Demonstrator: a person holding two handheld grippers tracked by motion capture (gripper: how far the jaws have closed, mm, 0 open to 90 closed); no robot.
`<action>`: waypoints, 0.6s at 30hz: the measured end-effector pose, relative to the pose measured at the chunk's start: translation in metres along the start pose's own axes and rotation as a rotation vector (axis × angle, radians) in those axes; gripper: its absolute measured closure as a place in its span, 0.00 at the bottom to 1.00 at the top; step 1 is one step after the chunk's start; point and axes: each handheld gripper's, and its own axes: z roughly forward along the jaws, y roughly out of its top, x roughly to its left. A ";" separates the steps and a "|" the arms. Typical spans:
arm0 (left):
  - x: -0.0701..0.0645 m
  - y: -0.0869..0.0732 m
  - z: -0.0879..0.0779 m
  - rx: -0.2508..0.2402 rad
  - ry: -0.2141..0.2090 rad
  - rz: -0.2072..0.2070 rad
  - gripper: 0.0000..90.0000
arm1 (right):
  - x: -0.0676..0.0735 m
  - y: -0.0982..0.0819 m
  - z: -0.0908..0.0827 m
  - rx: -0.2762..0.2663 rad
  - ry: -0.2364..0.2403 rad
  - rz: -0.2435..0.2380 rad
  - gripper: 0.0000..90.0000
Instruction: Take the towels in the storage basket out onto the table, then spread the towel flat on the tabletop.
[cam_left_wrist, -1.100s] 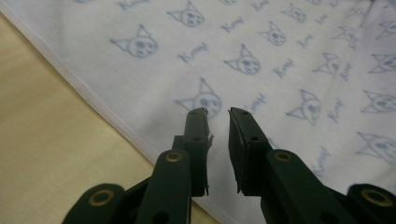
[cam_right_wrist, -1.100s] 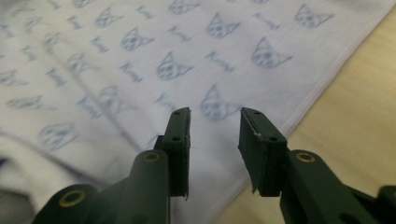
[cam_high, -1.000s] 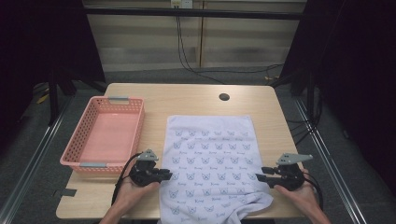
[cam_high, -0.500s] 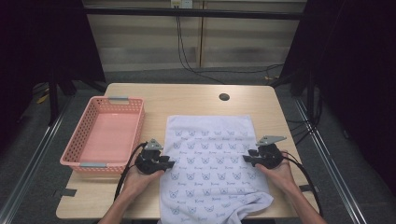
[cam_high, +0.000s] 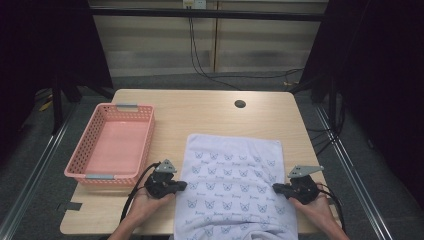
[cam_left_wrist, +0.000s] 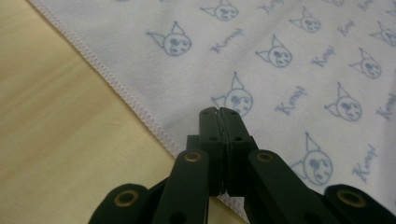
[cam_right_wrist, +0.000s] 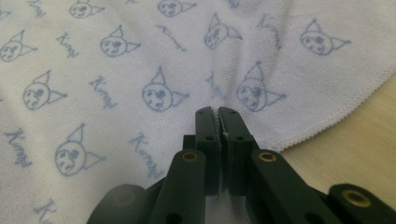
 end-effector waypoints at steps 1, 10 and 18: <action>-0.002 -0.002 -0.002 0.014 -0.005 -0.001 0.99 | 0.002 -0.001 -0.001 0.003 0.001 0.003 0.96; -0.027 -0.025 -0.019 0.049 -0.075 0.000 0.98 | 0.027 -0.014 -0.014 0.039 0.058 -0.005 0.96; -0.023 -0.014 -0.020 0.015 -0.079 0.018 0.85 | 0.012 0.001 -0.024 -0.072 0.004 0.025 0.85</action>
